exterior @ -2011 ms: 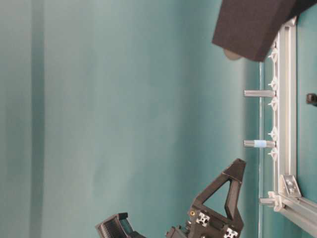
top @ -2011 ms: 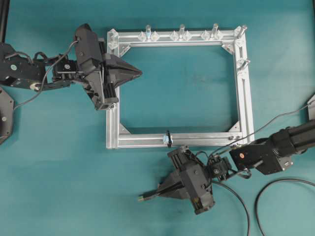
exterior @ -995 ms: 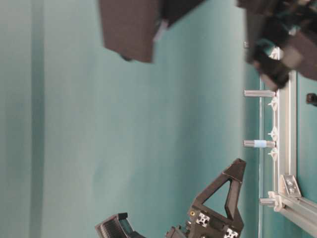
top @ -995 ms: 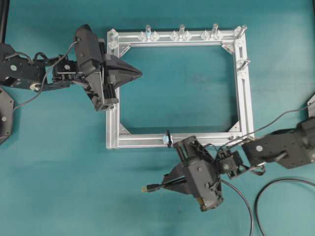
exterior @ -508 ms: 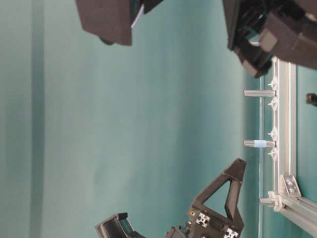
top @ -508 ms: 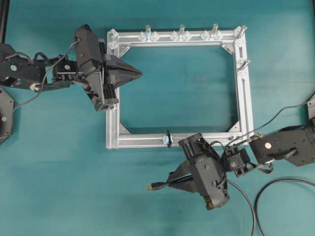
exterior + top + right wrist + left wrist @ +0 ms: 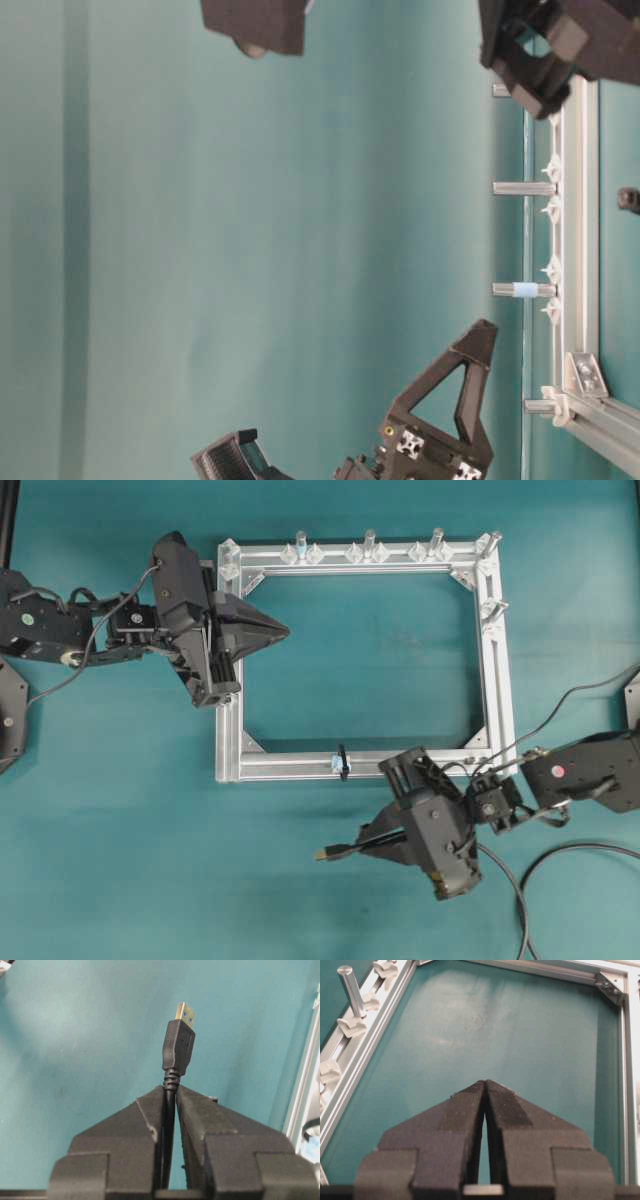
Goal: Insert the wire through the string loop located in the center.
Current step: 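Lift the cable with the right gripper, plug pointing left, then move the right gripper right and up to align the plug with the zip-tie loop, then push the plug leftward through the zip-tie loop with the right gripper, then move the open left gripper toward the plug emerging from the loop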
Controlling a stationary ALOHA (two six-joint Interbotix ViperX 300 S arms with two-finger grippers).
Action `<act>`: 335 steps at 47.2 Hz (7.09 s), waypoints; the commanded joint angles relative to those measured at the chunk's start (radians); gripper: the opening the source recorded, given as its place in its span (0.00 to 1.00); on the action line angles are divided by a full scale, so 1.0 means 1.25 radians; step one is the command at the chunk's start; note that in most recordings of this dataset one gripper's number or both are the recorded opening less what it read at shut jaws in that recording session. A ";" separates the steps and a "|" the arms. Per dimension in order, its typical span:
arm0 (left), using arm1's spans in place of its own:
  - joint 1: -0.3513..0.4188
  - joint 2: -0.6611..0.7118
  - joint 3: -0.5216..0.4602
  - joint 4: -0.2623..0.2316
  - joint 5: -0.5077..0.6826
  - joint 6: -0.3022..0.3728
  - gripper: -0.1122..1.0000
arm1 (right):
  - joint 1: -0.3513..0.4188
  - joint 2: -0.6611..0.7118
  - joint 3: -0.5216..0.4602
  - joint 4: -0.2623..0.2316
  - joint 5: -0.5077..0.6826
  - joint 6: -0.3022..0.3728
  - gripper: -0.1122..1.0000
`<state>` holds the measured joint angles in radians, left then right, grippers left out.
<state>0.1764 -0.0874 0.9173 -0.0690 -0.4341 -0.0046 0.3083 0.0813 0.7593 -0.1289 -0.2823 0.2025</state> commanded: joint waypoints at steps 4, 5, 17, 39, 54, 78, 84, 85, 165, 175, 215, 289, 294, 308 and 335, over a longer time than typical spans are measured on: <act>-0.005 -0.017 -0.011 0.002 -0.004 -0.001 0.10 | -0.006 -0.044 0.021 0.001 -0.004 -0.001 0.20; -0.005 -0.017 -0.011 0.002 -0.004 -0.001 0.10 | -0.007 -0.047 0.026 0.001 -0.004 -0.001 0.20; -0.005 -0.017 -0.011 0.002 -0.004 -0.001 0.10 | -0.042 -0.085 0.079 0.001 -0.004 -0.001 0.20; -0.005 -0.017 -0.010 0.001 -0.004 -0.001 0.10 | -0.119 -0.164 0.166 0.000 -0.004 -0.004 0.20; -0.005 -0.017 -0.010 0.002 -0.004 -0.001 0.10 | -0.157 -0.206 0.204 0.000 -0.004 -0.004 0.20; -0.005 -0.017 -0.010 0.002 -0.002 -0.001 0.10 | -0.158 -0.206 0.205 0.000 -0.004 -0.004 0.20; -0.005 -0.017 -0.012 0.002 0.007 -0.001 0.10 | -0.158 -0.207 0.205 0.001 -0.004 -0.004 0.20; -0.005 -0.017 -0.012 0.001 0.010 -0.001 0.10 | -0.158 -0.206 0.205 0.001 -0.004 -0.004 0.20; -0.027 -0.017 -0.011 0.002 0.018 -0.001 0.10 | -0.175 -0.049 0.029 0.000 0.017 -0.004 0.20; -0.027 -0.017 -0.010 0.002 0.032 0.000 0.10 | -0.175 -0.040 0.018 0.000 0.017 -0.004 0.20; -0.036 -0.026 -0.022 0.002 0.092 0.002 0.10 | -0.177 -0.032 0.016 0.000 0.017 -0.004 0.20; -0.222 -0.023 -0.092 0.002 0.276 0.004 0.66 | -0.184 -0.032 0.011 0.000 0.013 -0.004 0.20; -0.223 -0.022 -0.101 0.002 0.291 0.004 0.75 | -0.184 -0.032 0.011 -0.001 0.013 -0.004 0.20; -0.239 0.005 -0.125 0.002 0.295 0.000 0.79 | -0.184 -0.032 0.011 -0.001 0.017 -0.004 0.20; -0.237 0.156 -0.241 0.005 0.295 0.009 0.83 | -0.184 -0.032 0.011 0.000 0.017 -0.004 0.20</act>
<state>-0.1304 0.1181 0.6351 -0.0660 -0.0614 -0.0046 0.0813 0.0537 0.7931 -0.1289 -0.2562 0.1994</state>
